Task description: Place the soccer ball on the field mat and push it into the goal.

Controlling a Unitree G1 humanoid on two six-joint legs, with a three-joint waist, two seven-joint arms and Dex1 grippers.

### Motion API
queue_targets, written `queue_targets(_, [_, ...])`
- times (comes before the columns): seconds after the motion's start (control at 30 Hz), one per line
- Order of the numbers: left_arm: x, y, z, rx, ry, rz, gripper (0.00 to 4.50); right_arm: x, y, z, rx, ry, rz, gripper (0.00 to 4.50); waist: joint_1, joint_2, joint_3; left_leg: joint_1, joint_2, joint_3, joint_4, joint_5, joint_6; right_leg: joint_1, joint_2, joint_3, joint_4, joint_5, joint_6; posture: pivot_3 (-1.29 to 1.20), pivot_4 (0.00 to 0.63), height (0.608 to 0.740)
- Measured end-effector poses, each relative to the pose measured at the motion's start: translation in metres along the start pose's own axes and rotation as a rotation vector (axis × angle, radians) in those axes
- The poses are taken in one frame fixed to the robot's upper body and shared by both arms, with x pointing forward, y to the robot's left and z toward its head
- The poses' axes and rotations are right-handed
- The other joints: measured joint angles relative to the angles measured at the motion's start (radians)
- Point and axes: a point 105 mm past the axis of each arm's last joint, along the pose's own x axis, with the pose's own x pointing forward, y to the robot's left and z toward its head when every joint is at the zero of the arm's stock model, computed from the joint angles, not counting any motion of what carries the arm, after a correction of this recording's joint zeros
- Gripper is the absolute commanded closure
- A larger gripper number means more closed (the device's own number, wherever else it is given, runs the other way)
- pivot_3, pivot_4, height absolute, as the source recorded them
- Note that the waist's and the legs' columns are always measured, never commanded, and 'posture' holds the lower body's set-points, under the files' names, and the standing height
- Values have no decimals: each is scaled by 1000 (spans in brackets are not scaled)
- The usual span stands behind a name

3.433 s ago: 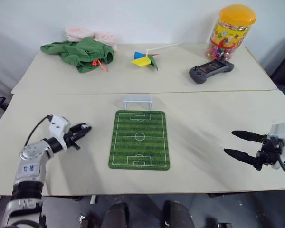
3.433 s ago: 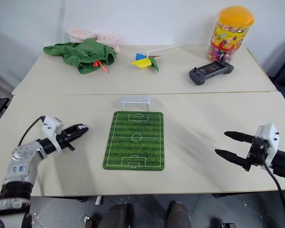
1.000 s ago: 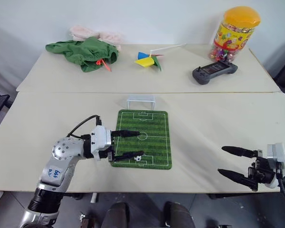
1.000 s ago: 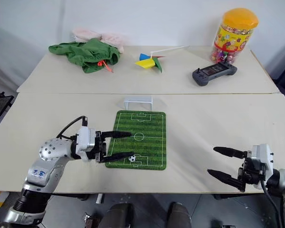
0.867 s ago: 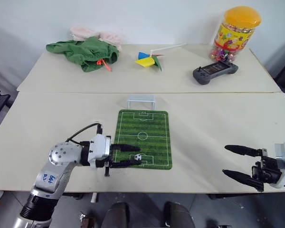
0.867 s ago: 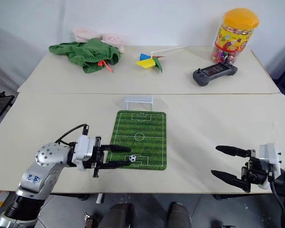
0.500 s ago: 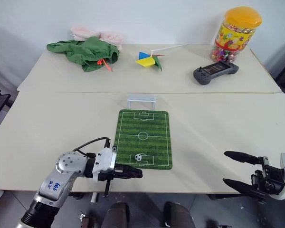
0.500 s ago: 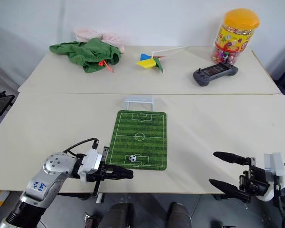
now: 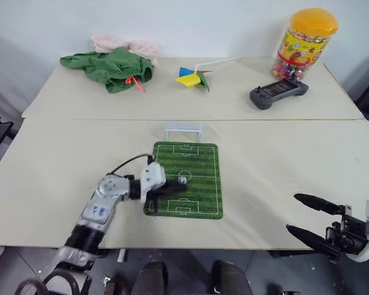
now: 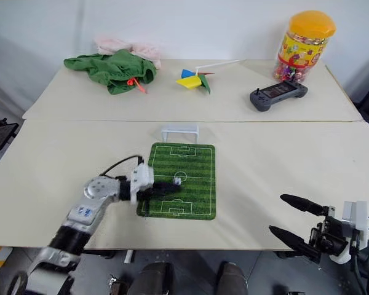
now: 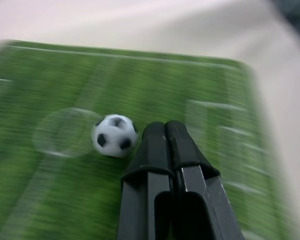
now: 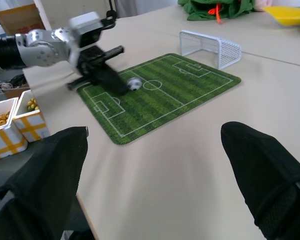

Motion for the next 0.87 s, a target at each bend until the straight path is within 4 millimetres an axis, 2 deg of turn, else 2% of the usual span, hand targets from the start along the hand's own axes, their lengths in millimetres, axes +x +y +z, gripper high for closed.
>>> queue_targets(0.1, [-2,31,27,54,-75,131,4472,4,-5,5,-24,-20,-13,0,-2,0,0,1,0,1,-1,0,-1,0,0,1,1,0,0,0,150,740])
queue_targets(0.2, [-11,38,44,25,-152,150,4472,6,-8,4,-25,-20,-19,0,-6,0,0,2,1,3,-2,0,-2,0,1,2,2,0,1,0,150,740])
queue_targets(0.47, [-55,35,28,-118,-97,137,4472,23,-29,11,-56,-66,32,0,-5,0,0,1,2,5,0,0,-1,-1,2,4,2,1,1,0,150,740])
queue_targets(0.67, [-96,49,22,-156,-55,216,4472,36,-50,18,-85,-61,85,0,-5,0,0,1,3,5,-1,0,-2,-3,3,5,3,1,1,0,150,740])
queue_targets(0.87, [-122,47,18,-143,-24,230,4472,42,-63,18,-85,-30,140,0,-8,0,0,0,3,8,-2,-1,-2,-5,3,6,2,1,1,0,150,740])
